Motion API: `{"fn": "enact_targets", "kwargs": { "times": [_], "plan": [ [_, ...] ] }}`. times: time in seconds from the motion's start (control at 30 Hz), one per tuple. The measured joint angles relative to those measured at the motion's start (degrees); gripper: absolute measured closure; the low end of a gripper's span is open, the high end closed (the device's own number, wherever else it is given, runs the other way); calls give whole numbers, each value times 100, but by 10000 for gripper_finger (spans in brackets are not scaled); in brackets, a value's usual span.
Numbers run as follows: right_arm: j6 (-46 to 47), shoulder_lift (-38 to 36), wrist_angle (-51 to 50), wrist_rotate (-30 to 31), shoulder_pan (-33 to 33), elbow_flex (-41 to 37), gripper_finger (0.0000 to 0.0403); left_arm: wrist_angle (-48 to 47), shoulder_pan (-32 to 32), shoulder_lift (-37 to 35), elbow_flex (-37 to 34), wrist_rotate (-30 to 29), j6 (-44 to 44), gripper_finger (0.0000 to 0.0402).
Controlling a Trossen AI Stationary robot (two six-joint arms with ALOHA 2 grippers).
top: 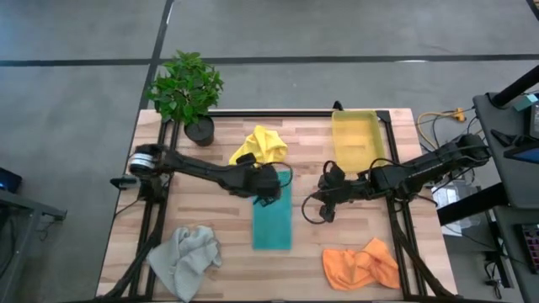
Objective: Fold microfiber towels
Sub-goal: Fold the blue microfiber towel
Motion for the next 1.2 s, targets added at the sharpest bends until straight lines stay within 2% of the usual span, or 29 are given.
{"fn": "enact_targets", "kwargs": {
  "times": [0.1, 0.2, 0.33, 0.5, 0.67, 0.83, 0.97, 1.2],
  "plan": [
    [-20, 1, 1060, -256, 89, -123, 394, 94, -365, -536, -543, 134, 36, 402],
    [-31, 87, 1829, -525, 187, -215, 394, 524, -776, -1030, -1248, 763, 267, 402],
    [-36, 402, 2212, -807, 336, -226, 393, 1671, -1408, -1625, -2185, 1697, 717, 402],
    [-77, 1151, 2197, -1034, 618, -88, 373, 2672, -2139, -1834, -2988, 1708, 1112, 402],
    [-380, 1885, 2154, -1281, 905, 229, 331, 3090, -2355, -1682, -3153, 1711, 1381, 402],
    [-191, 2259, 2111, -1334, 933, 582, 300, 3354, -2342, -1516, -3114, 1917, 2564, 397],
    [-119, 2338, 2112, -1330, 933, 820, 292, 3676, -2342, -1404, -3050, 2297, 3658, 366],
    [-118, 2291, 1477, -1292, 916, 1149, 297, 3758, -2311, -1030, -2861, 2399, 4482, 310]
  ]
}}
